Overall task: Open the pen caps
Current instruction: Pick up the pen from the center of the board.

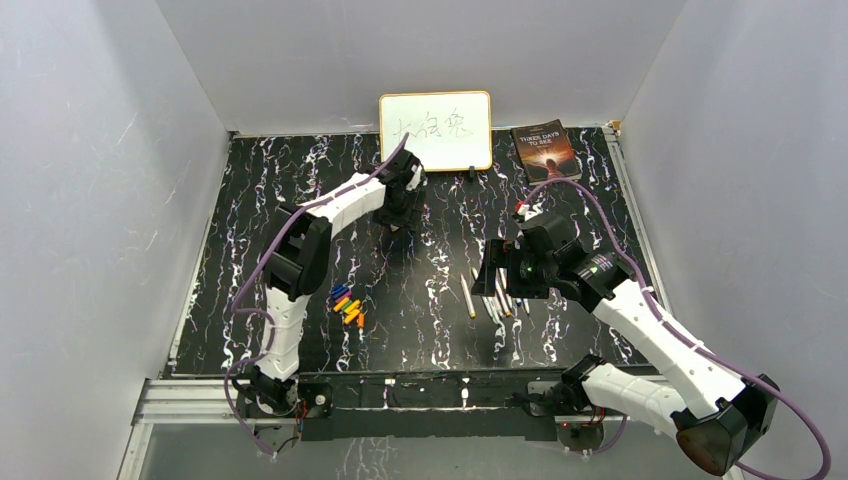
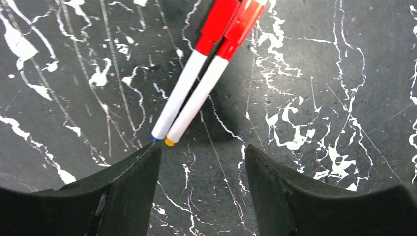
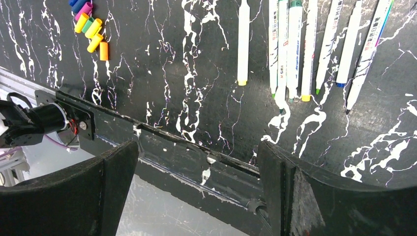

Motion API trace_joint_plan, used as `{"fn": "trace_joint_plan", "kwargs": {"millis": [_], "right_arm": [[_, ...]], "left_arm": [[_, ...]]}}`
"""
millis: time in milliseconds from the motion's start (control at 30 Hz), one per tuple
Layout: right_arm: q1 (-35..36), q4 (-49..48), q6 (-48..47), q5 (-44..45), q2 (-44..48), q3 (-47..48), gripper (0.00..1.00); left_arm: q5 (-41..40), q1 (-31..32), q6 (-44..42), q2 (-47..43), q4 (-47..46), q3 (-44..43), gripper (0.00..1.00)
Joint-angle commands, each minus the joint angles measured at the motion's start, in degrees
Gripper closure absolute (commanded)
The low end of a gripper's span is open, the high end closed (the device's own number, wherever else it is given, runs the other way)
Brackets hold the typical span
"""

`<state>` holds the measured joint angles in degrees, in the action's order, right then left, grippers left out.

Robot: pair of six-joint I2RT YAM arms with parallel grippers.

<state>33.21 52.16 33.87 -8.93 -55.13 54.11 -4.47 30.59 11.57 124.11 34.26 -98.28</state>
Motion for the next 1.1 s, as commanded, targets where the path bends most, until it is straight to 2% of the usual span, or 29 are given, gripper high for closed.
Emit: {"fn": "trace_joint_plan", "kwargs": {"millis": [0,167,400,800,933,1067], "right_arm": [[-0.2,-1.4,1.1,0.3,1.0,1.8,0.11],[-0.2,-2.1,1.4,-0.2,1.0,1.0,0.11],[-0.2,-2.1,1.3,0.3,1.0,0.9,0.11],[-0.2,-1.5,1.3,1.2,1.2,1.0,0.11],[-0.2,-1.7,1.5,1.1,1.5,0.3,0.11],[-0.2,-2.3,1.8,0.6,1.4,-0.3,0.11]], "left_arm": [[3.3,0.3,-1.4,-0.9,-1.2,-2.0,0.42],[3.2,0.3,-1.5,0.1,-2.1,-1.8,0.47],[1.6,0.3,-2.2,1.8,-2.9,-3.4,0.46],[3.8,0.3,-3.5,5.5,-2.4,-5.6,0.47],[4.6,0.4,-2.8,5.0,-3.3,-3.9,0.55],[5.1,0.5,-2.0,4.6,-3.7,-1.5,0.71]]}}
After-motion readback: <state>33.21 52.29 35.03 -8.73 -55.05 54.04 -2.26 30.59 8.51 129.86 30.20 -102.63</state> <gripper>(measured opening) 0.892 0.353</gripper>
